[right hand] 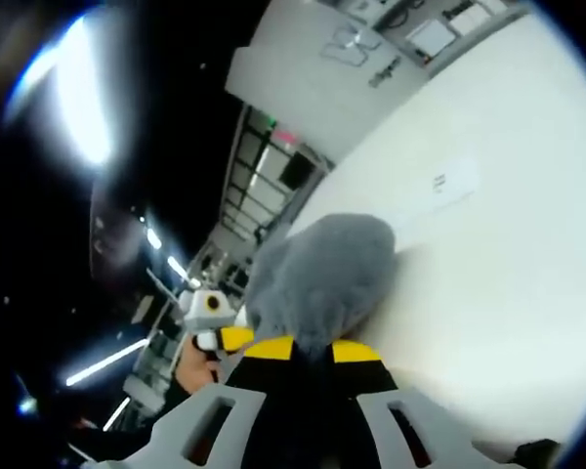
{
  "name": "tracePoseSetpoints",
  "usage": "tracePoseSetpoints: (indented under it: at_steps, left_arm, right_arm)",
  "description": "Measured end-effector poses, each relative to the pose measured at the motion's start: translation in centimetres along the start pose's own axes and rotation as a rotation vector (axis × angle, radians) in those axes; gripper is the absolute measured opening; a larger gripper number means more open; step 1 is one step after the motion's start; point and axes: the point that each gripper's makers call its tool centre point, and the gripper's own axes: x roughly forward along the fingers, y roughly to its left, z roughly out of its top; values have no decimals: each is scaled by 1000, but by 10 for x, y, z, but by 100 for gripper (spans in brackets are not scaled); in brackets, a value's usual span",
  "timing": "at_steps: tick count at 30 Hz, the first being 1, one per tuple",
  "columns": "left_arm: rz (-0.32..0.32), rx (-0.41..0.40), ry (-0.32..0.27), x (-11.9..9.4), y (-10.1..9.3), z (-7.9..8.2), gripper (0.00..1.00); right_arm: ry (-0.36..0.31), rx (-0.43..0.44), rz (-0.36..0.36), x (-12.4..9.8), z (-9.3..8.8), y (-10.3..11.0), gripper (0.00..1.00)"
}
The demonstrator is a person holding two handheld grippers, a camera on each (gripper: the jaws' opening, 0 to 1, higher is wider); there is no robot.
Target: Open the folded towel by lifting each exposed corner and separating the folded layers until the towel lies flat within the target outline without major curled edges
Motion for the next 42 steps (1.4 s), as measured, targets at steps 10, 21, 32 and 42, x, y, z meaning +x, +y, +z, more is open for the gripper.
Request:
tracePoseSetpoints:
  at_steps: [10,21,32,42]
  left_arm:
    - [12,14,7,-1,-4,-7,5]
    - [40,35,19,0,-23,-32,4]
    - [51,46,29,-5,-17,-24,4]
    - [35,32,39,-7,-16,-23,3]
  right_arm:
    - [11,-7,9,0,-3,3,6]
    - [27,-29,-9,-2,-4,5,5]
    - [33,-20,-21,-3,-6,5,5]
    - [30,-8,-27,-9,-14,7,4]
